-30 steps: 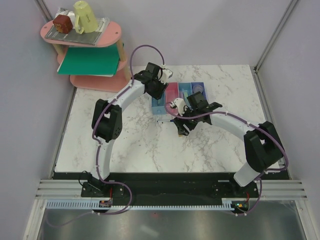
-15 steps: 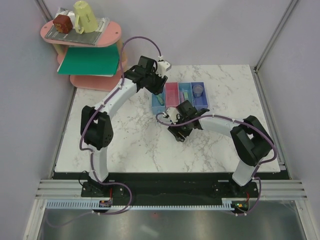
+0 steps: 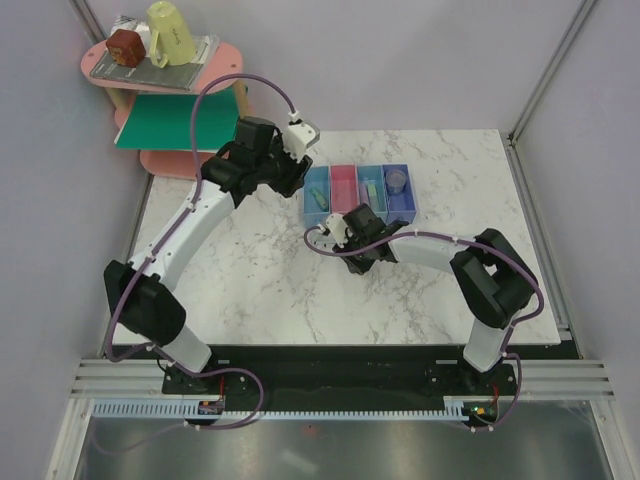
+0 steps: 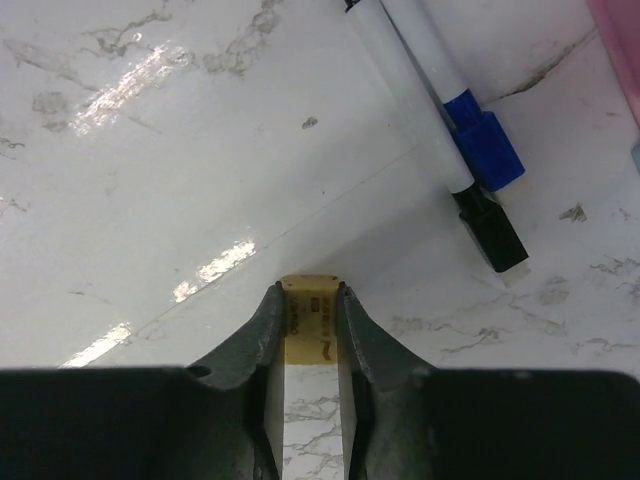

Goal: Sort the stationery into containers
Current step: Pick up the stationery from the center of the board, then place the stationery in the storage box.

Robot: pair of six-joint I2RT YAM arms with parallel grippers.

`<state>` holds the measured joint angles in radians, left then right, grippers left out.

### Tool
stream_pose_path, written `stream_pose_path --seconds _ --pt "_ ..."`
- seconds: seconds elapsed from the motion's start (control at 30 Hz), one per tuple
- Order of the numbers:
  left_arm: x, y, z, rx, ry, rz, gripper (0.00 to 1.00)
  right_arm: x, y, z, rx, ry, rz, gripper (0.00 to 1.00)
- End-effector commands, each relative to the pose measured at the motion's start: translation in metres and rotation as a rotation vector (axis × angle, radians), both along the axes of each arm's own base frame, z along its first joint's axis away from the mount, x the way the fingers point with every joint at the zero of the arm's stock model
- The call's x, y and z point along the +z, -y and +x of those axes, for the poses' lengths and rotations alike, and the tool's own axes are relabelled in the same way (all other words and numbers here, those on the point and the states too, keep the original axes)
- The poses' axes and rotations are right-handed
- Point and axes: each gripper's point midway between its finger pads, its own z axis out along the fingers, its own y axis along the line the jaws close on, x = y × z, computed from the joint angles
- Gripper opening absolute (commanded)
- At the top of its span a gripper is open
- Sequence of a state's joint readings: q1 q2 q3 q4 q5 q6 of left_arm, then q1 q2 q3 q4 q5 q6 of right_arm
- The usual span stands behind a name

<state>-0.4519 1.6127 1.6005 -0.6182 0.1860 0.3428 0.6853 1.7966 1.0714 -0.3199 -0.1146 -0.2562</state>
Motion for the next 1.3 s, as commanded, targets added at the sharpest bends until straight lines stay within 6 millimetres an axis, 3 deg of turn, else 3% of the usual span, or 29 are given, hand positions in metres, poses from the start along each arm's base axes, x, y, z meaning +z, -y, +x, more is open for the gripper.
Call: stream_pose_path --seconds 0.0,0.13,0.3,0.47,0.5,0.57,0.6,0.77,0.97,1.03,1.07,1.1,1.17,1.2,1.27 --pt "0.018 -0.019 -0.002 0.005 0.088 0.041 0.57 -0.02 0.015 -0.005 -0.029 -0.016 -0.089 0.19" --pt "0.015 -0.03 -0.002 0.02 0.088 0.055 0.57 -0.003 0.016 -0.005 -0.026 0.017 -0.073 0.04" --pt "0.004 -0.047 -0.005 0.05 0.062 0.065 0.57 0.033 0.007 0.005 0.014 0.085 -0.036 0.01" --pt "-0.034 -0.074 -0.019 0.095 0.002 0.102 0.57 0.083 -0.007 0.024 0.034 0.189 0.029 0.03" --pt "-0.051 -0.081 -0.024 0.108 -0.026 0.122 0.57 0.099 -0.012 0.031 0.037 0.227 0.046 0.03" --pt "-0.06 -0.089 -0.029 0.117 -0.032 0.133 0.57 0.112 -0.014 0.042 0.033 0.271 0.049 0.03" --pt "-0.074 -0.092 -0.036 0.117 -0.063 0.146 0.57 0.126 -0.02 0.052 0.037 0.307 0.06 0.03" --pt "-0.091 -0.095 -0.052 0.09 -0.094 0.147 0.57 0.169 -0.038 0.086 0.015 0.431 0.099 0.03" --pt "-0.095 -0.083 -0.073 0.006 -0.136 0.097 0.55 0.178 -0.064 0.129 0.002 0.529 0.129 0.03" --pt "-0.095 -0.08 -0.079 -0.02 -0.146 0.086 0.55 0.165 -0.075 0.141 0.007 0.528 0.131 0.03" --pt "-0.096 -0.076 -0.084 -0.041 -0.157 0.069 0.54 0.173 -0.082 0.149 0.007 0.548 0.148 0.03" --pt "-0.096 -0.076 -0.089 -0.057 -0.163 0.069 0.54 0.158 -0.087 0.156 0.011 0.535 0.138 0.03" --pt "-0.098 -0.073 -0.095 -0.086 -0.171 0.062 0.54 0.162 -0.095 0.169 0.007 0.559 0.151 0.03" --pt "-0.101 -0.073 -0.099 -0.099 -0.18 0.067 0.54 0.146 -0.1 0.175 0.011 0.549 0.143 0.03" --pt "-0.099 -0.073 -0.103 -0.113 -0.173 0.062 0.53 0.149 -0.103 0.189 -0.003 0.572 0.147 0.03"
